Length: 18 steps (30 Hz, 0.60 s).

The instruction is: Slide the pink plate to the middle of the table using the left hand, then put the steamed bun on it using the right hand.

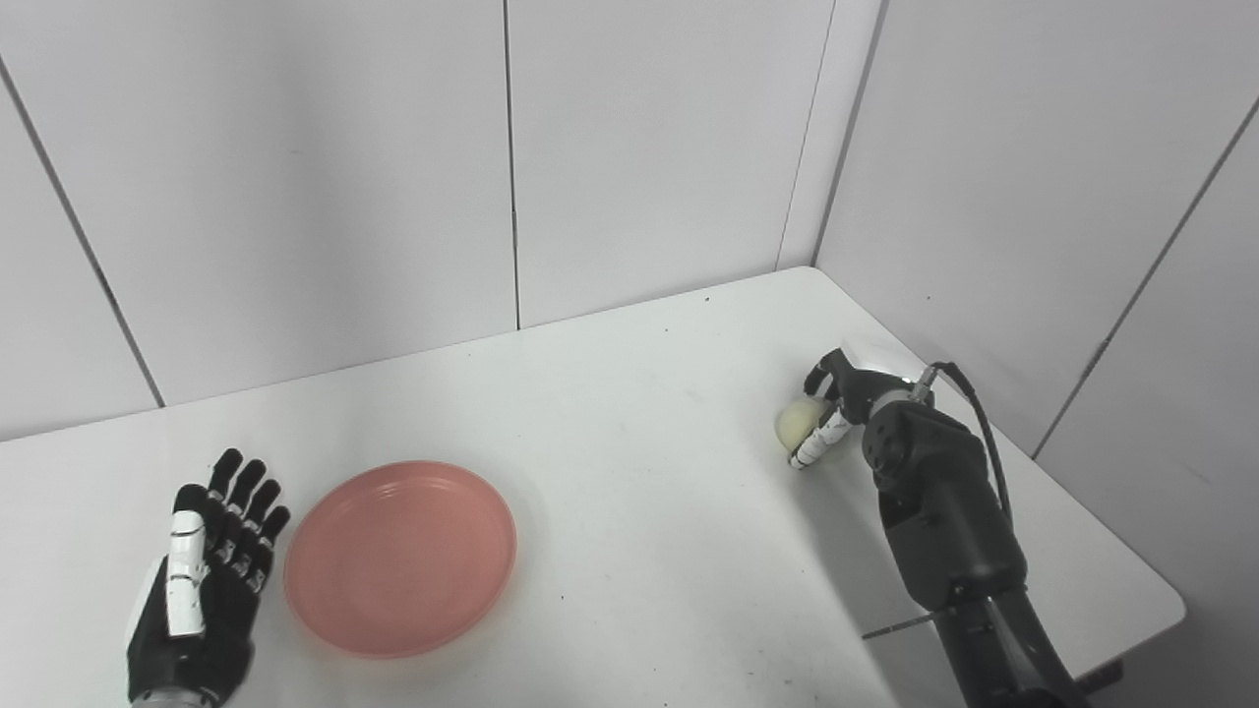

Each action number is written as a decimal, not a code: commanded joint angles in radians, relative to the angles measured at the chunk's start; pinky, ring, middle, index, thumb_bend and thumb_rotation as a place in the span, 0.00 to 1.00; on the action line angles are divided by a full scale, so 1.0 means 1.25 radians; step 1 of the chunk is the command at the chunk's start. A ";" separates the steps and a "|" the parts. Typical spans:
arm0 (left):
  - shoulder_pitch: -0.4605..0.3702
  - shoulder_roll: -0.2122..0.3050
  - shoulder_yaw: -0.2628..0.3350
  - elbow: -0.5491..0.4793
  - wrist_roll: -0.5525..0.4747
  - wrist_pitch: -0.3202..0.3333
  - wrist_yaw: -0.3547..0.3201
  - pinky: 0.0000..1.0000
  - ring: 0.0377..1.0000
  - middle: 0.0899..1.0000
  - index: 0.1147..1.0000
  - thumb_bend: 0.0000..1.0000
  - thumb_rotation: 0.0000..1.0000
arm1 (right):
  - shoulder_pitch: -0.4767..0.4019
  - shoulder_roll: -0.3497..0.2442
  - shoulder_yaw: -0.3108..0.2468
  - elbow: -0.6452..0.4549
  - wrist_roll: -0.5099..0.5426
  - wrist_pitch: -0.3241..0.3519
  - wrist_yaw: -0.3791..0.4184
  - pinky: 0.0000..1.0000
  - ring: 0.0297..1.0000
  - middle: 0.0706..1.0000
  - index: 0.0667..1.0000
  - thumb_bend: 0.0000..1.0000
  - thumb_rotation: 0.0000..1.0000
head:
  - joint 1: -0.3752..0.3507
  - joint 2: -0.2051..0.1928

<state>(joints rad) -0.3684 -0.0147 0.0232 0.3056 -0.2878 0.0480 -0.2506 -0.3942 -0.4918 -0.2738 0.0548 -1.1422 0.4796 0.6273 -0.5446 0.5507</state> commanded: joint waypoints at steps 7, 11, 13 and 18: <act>-0.004 -0.006 -0.010 -0.020 0.007 0.005 0.001 1.00 1.00 1.00 0.97 0.59 0.96 | -0.044 0.006 -0.011 -0.021 0.021 -0.008 0.002 0.30 0.34 0.39 0.48 0.53 0.00 | 0.016 0.006; 0.002 -0.007 -0.018 -0.037 0.013 0.016 0.004 1.00 1.00 1.00 0.98 0.59 0.97 | -0.039 0.026 0.025 -0.047 0.043 -0.009 -0.061 0.27 0.31 0.36 0.48 0.53 0.00 | 0.056 0.014; 0.007 -0.008 -0.024 -0.051 0.021 0.023 0.010 1.00 1.00 1.00 0.98 0.58 0.98 | -0.032 0.030 0.045 -0.062 0.069 -0.011 -0.097 0.22 0.28 0.40 0.46 0.53 0.00 | 0.080 0.017; 0.021 -0.020 -0.039 -0.084 0.048 0.052 0.039 1.00 1.00 0.99 0.97 0.59 0.98 | -0.014 0.038 0.079 -0.109 0.196 -0.061 -0.169 0.22 0.28 0.42 0.46 0.53 0.00 | 0.187 0.031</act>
<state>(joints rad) -0.3301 -0.0291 -0.0235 0.2229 -0.2367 0.1043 -0.2137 -0.3992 -0.4151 -0.1752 -0.0434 -0.9254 0.4492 0.4663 -0.3117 0.5906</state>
